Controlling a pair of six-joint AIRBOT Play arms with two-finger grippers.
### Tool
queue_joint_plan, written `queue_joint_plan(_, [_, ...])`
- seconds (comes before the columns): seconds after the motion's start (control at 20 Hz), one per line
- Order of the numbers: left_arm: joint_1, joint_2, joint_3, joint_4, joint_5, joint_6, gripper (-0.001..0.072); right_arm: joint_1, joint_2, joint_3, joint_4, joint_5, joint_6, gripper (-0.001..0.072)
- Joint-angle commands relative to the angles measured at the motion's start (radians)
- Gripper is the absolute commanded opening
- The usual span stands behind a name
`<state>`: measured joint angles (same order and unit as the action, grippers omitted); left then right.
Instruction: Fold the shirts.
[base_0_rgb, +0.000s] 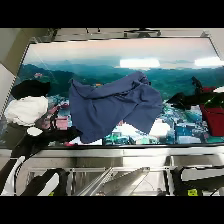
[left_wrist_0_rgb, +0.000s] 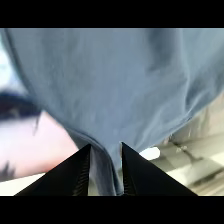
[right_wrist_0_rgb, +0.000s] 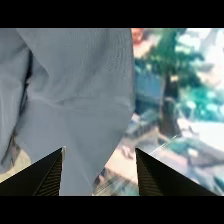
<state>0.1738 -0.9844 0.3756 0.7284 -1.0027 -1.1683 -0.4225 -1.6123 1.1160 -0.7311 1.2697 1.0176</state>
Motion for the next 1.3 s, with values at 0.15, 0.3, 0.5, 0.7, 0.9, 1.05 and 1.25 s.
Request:
queue_joint_plan(0.15, [-0.003,-0.029,0.026,-0.022,-0.027,0.029,0.0213,0.029,-0.105,0.0,0.01,-0.132,0.0,0.05])
queue_joint_plan(0.3, [0.025,-0.117,0.026,-0.025,-0.05,0.051,0.0213,0.035,-0.118,0.0,0.01,-0.168,0.0,0.05])
queue_joint_plan(0.5, [0.073,-0.211,0.036,-0.034,-0.099,0.1,0.0108,0.097,-0.165,0.003,0.018,-0.162,-0.013,0.0405])
queue_joint_plan(0.7, [0.12,-0.222,0.097,-0.039,-0.204,0.123,0.0038,0.163,-0.166,0.048,0.015,-0.106,-0.023,0.0382])
queue_joint_plan(0.9, [0.211,-0.221,0.187,0.126,-0.367,0.058,0.0291,0.153,-0.166,0.086,0.005,-0.088,0.002,0.0382])
queue_joint_plan(1.05, [0.291,-0.222,0.222,0.207,-0.428,-0.024,0.0291,0.149,-0.166,0.086,0.002,-0.087,0.004,0.0382])
queue_joint_plan(1.25, [0.315,-0.222,0.132,0.203,-0.362,-0.053,0.0292,0.15,-0.166,0.086,0.002,-0.087,0.003,0.0383])
